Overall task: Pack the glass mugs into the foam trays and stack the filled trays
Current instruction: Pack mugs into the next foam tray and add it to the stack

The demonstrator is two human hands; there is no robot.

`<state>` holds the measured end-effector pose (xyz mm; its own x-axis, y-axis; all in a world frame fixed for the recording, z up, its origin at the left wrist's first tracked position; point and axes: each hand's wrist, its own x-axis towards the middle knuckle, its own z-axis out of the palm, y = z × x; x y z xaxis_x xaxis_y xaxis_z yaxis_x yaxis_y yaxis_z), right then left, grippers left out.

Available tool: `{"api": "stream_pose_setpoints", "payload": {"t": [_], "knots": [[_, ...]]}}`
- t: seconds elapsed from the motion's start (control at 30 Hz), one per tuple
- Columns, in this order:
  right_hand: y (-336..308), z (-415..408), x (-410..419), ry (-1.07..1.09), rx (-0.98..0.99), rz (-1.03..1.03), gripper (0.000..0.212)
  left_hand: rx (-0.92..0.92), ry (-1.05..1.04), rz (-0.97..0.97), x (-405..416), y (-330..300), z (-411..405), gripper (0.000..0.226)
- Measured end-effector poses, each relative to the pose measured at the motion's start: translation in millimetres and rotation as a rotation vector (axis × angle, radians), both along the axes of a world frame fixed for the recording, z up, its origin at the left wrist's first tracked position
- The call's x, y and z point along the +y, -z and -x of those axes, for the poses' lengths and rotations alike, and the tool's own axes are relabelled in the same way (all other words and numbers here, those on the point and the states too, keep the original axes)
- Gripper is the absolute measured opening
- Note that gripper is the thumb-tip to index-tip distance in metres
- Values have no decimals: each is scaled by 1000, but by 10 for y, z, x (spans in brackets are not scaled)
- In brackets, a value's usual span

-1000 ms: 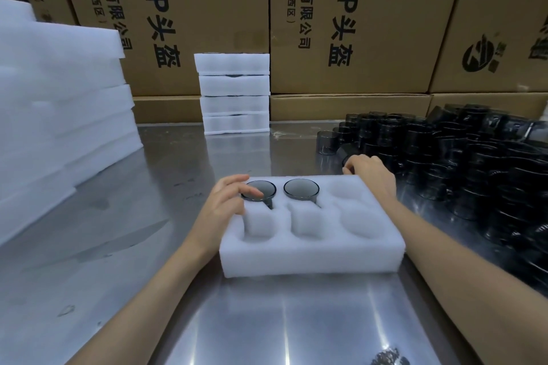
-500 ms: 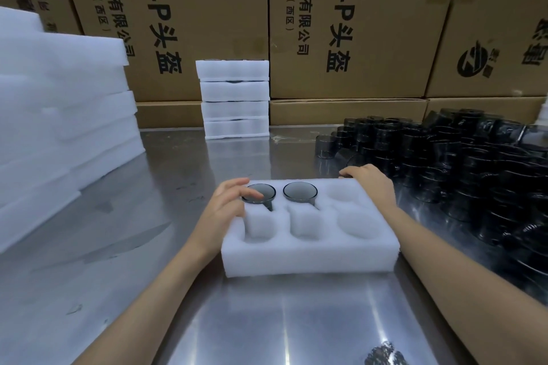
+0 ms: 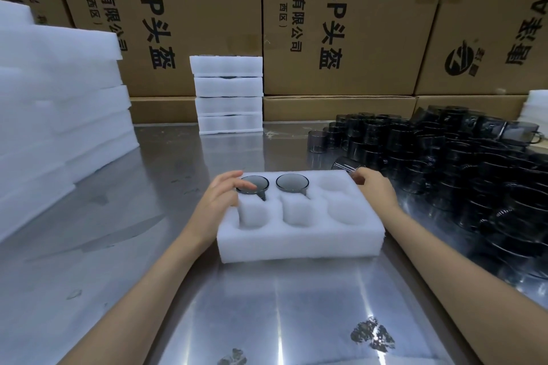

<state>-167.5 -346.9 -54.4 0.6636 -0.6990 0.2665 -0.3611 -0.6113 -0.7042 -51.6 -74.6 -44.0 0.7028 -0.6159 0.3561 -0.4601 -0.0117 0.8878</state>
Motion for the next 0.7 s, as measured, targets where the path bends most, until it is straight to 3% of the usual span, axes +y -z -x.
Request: {"api": "stream_pose_setpoints", "payload": {"t": [0.17,0.27,0.4,0.6,0.7], "knots": [[3,47,43,82,-133,88,9,-11,16,-7,13,4,4,27],[11,66,56,80,-251,23,11,-33,3,-4,7,25,-24,44],[-44,100,79,34,-376,-59,20,-19,20,-14,12,30,-18,28],[-361,187,234,101,-690,-185,47,-9,19,-12,11,27,-15,31],[-499,216,336,-5,-688,-169,46,-5,18,-13,10,33,-24,30]]}}
